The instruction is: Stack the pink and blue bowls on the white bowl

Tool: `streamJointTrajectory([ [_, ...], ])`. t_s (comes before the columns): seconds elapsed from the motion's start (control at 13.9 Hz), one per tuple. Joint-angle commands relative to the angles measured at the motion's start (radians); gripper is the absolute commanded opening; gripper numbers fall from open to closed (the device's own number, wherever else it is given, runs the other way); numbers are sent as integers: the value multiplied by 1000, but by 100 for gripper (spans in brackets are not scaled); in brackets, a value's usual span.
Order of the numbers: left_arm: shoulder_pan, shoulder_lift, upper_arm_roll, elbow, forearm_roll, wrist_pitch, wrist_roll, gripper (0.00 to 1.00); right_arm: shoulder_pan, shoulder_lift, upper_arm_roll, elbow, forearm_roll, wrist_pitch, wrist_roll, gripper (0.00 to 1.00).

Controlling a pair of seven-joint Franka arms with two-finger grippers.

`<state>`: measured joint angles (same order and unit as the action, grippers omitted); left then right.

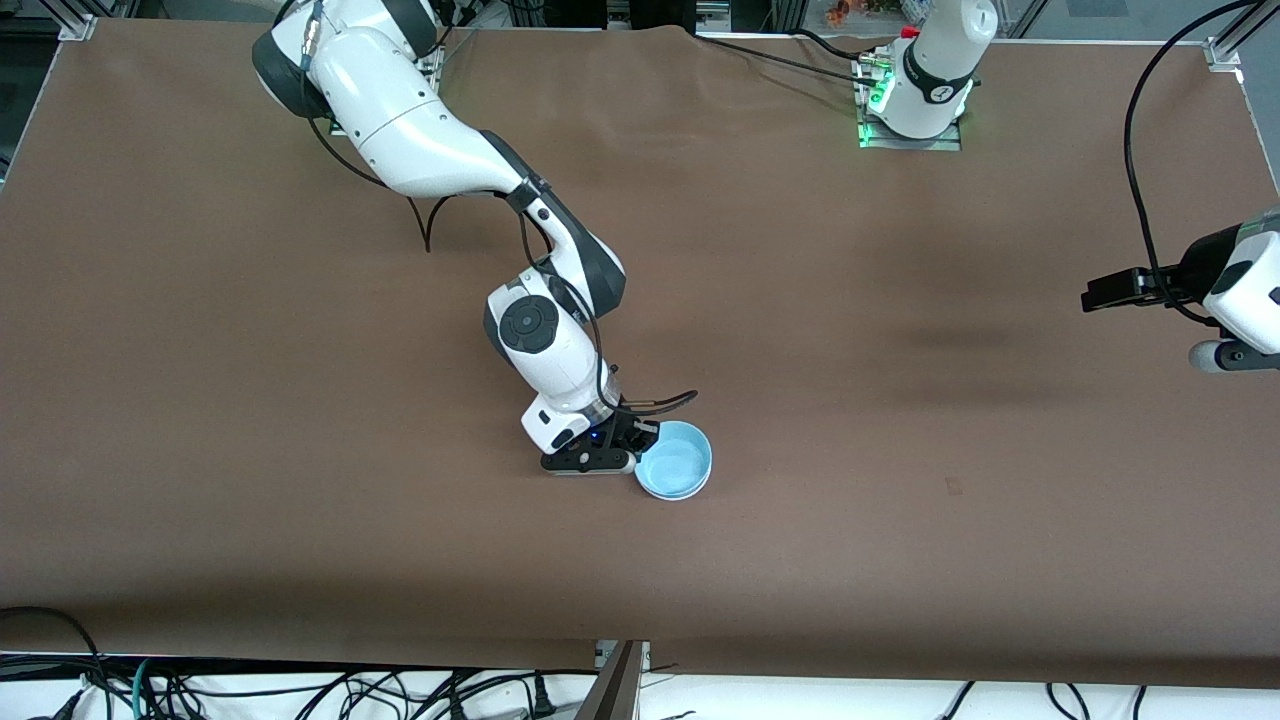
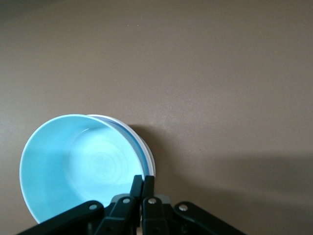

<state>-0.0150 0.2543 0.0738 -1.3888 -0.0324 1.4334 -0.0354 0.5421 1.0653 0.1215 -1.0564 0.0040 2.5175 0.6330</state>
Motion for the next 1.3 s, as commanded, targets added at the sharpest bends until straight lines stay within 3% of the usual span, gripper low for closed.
streamJointTrajectory([
  [0.0, -3, -24, -2, -19, 25, -2, 0, 100, 9, 35, -10, 44, -18, -2, 5, 0],
  [0.22, -5, -24, -2, -19, 25, -2, 0, 100, 7, 32, -11, 44, -16, -8, 4, 1],
  [0.29, -3, -24, -2, -19, 25, -2, 0, 100, 7, 30, -8, 44, -16, -11, 5, 7],
  [0.5, -3, -24, -2, -19, 25, -2, 2, 100, -1, 24, -2, 45, -13, -46, 7, 10],
  [0.72, -3, -24, -2, -19, 25, -2, 2, 100, -4, 22, 1, 117, -7, -130, 11, 16],
  [1.01, -3, -24, -2, -18, 25, -2, 2, 100, -16, 5, 3, 122, 14, -169, 11, 18],
  [1.22, -3, -23, 0, -18, 26, 5, 0, 100, -57, -31, 6, 185, 43, -326, 7, 17],
])
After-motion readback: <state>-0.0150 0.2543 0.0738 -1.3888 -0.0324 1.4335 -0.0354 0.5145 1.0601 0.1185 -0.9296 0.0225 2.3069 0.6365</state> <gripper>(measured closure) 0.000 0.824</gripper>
